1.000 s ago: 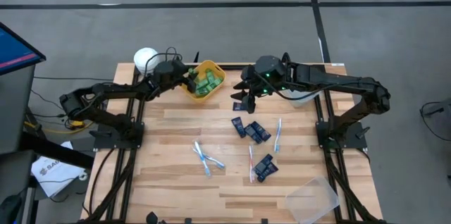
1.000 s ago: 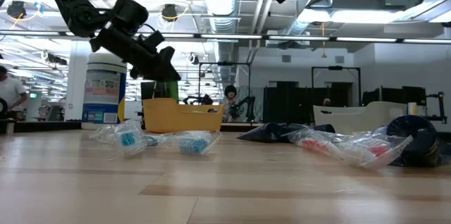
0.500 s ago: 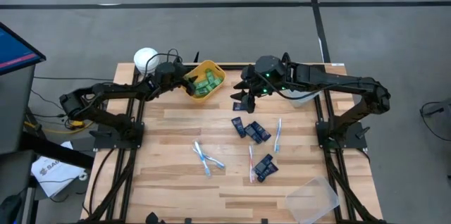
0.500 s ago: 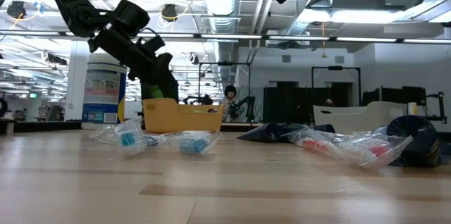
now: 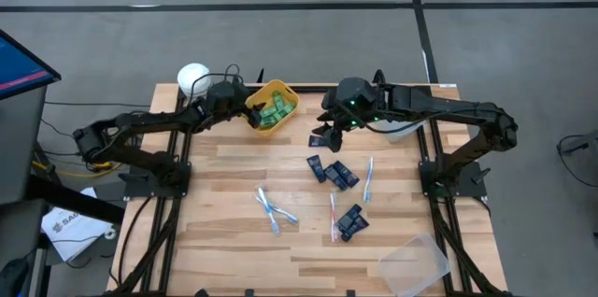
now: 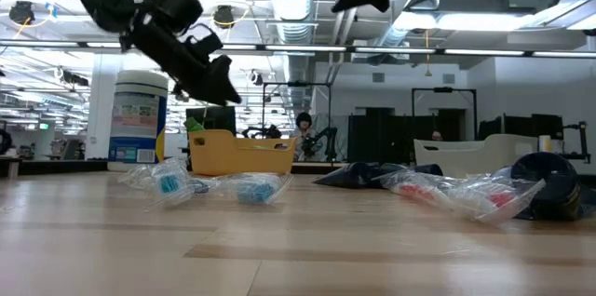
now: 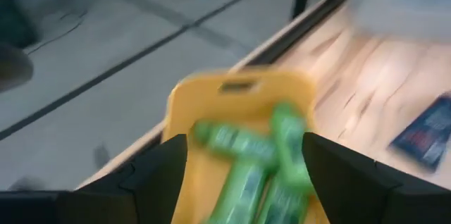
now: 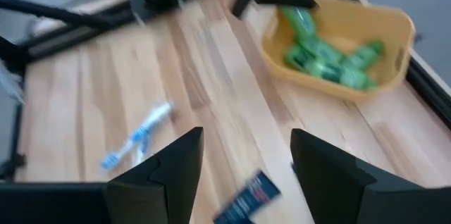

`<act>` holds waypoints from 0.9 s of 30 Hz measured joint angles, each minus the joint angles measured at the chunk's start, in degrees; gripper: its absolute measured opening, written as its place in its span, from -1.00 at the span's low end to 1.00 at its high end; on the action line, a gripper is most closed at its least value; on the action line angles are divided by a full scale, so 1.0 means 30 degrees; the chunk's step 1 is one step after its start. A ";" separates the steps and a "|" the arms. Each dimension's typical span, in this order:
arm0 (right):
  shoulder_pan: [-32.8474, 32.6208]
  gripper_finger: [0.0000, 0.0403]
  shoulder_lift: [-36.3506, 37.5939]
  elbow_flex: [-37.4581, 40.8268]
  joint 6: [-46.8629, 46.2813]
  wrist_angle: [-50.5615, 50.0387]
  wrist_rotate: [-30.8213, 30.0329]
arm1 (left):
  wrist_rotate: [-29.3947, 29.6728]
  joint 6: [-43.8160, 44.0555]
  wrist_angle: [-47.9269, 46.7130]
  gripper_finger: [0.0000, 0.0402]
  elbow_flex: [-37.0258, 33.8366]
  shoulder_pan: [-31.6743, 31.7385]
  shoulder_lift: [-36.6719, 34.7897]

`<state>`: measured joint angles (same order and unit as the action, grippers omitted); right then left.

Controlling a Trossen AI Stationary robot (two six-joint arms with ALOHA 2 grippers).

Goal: Pick & Place Travel size toiletries
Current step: Put the green shampoo into the yellow bin

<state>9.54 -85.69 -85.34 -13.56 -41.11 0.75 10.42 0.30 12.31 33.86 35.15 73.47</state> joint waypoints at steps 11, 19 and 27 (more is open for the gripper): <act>-0.0007 0.02 -0.0005 0.0000 0.0069 -0.0874 -0.0268 | 0.4863 0.4416 -1.1361 -0.16 0.2265 -0.1914 -0.3242; -0.0015 0.02 -0.0006 0.0000 0.0153 -0.0877 -0.0268 | 0.3800 0.6492 -1.2731 -0.94 0.1881 -0.0158 -0.2472; -0.0015 0.02 -0.0005 0.0000 0.0211 -0.0870 -0.0268 | 0.2917 0.6499 -1.0544 -0.99 0.1846 0.0185 -0.1140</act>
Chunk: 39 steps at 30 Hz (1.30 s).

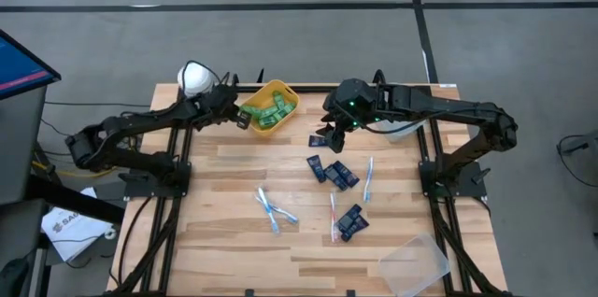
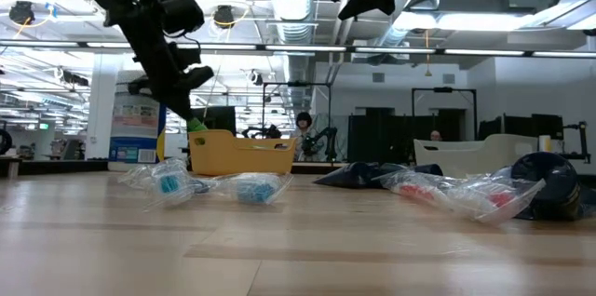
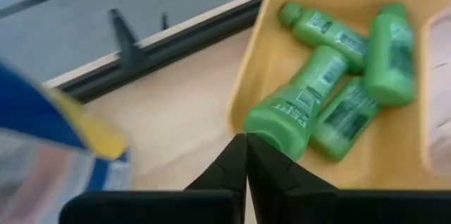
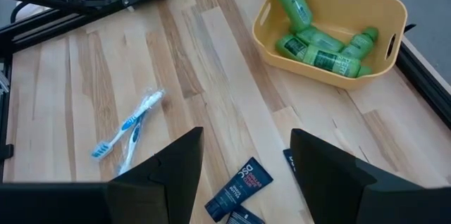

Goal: Pick & Place Travel size toiletries
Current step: Put the green shampoo into the yellow bin, then put the blue shave cream into the gray bin

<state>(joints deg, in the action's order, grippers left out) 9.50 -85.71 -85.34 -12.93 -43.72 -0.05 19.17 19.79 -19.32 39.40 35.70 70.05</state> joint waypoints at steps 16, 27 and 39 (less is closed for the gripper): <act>0.0013 0.02 0.0007 0.0007 -0.1136 -0.0868 -0.0303 | -0.1978 0.0005 0.3619 -0.96 0.0007 -0.0051 -0.0540; 0.0135 0.08 -0.0015 0.4759 -0.3478 -0.2410 -0.1320 | -0.4709 -0.1596 0.3654 -0.30 0.0029 -0.1114 -0.8474; -0.0321 0.40 -0.0809 0.8573 -0.4214 0.0823 -0.1367 | -0.4107 0.0021 0.3579 0.29 0.0036 -0.1953 -1.1699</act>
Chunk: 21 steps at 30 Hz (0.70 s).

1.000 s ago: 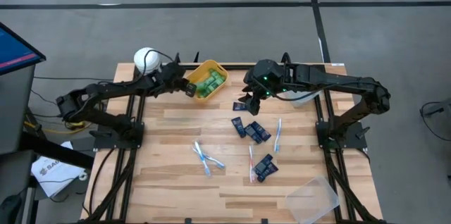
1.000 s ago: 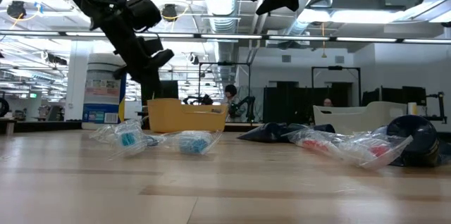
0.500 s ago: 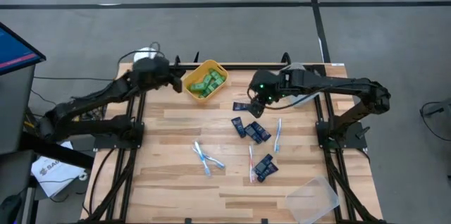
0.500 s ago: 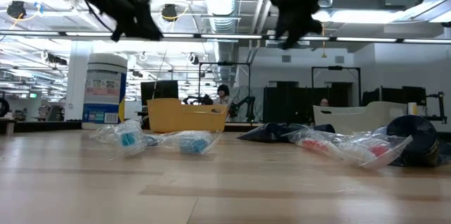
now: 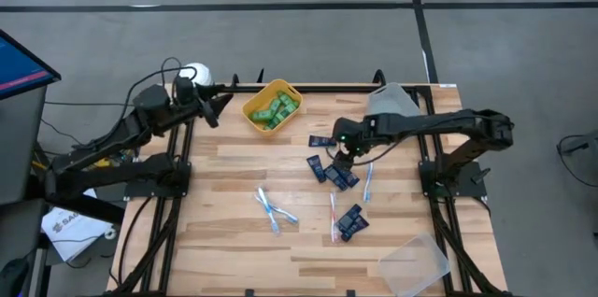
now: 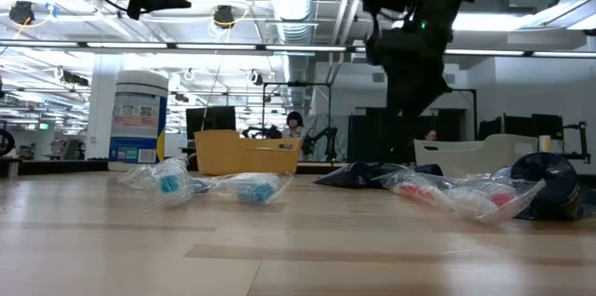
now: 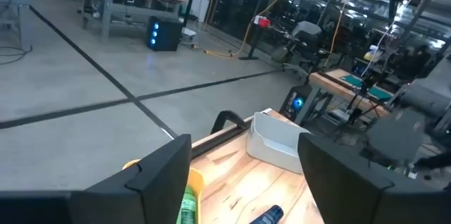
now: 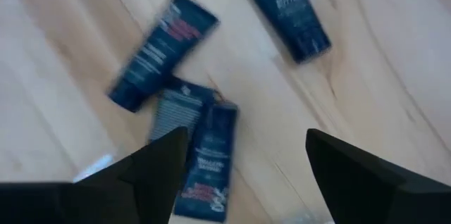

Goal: Pick & Place Travel size toiletries
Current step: Put the blue shave cream into the gray bin

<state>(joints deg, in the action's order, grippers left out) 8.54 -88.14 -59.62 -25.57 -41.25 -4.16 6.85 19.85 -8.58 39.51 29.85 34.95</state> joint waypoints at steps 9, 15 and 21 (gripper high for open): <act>-0.0112 0.40 -0.3746 0.0024 0.0158 0.1730 0.0584 | -0.0019 0.0562 0.0007 0.27 0.0000 0.0000 -0.0020; -0.0109 0.40 -0.4977 -0.0027 0.0155 0.2069 0.1528 | -0.0219 0.0567 0.0007 0.23 0.0000 0.0000 -0.0034; -0.0109 0.25 -0.4956 -0.0020 0.0163 0.2178 0.1564 | -0.0226 0.0562 0.0015 0.20 0.0000 0.0000 -0.0034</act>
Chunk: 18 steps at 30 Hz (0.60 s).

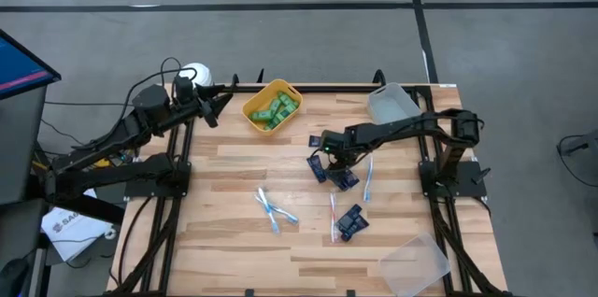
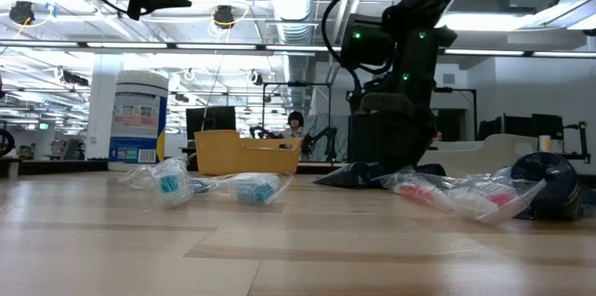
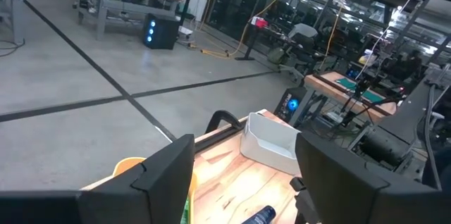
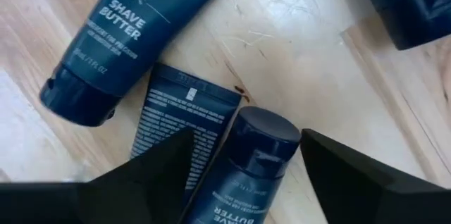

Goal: Pick & Place Travel size toiletries
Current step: Put the blue shave cream into the gray bin

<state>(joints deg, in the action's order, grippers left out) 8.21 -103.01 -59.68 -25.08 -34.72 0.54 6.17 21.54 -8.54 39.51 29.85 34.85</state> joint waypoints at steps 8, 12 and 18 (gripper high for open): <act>0.0102 -0.35 0.0220 0.0030 0.0058 -0.0306 -0.0110 | 0.0007 0.0000 0.0000 0.20 0.0000 0.0000 0.0000; 0.0109 -0.43 0.0227 0.0022 0.0276 -0.0321 0.0096 | 0.0007 0.0000 0.0000 0.20 0.0000 0.0000 0.0000; 0.0197 -0.38 0.0661 0.0066 0.0357 -0.0600 0.0313 | 0.0014 -0.0002 0.0000 0.17 0.0000 0.0000 0.0000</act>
<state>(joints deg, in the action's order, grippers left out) 8.80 -101.02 -59.48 -24.01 -36.52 1.48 6.22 21.53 -8.54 39.51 29.85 34.85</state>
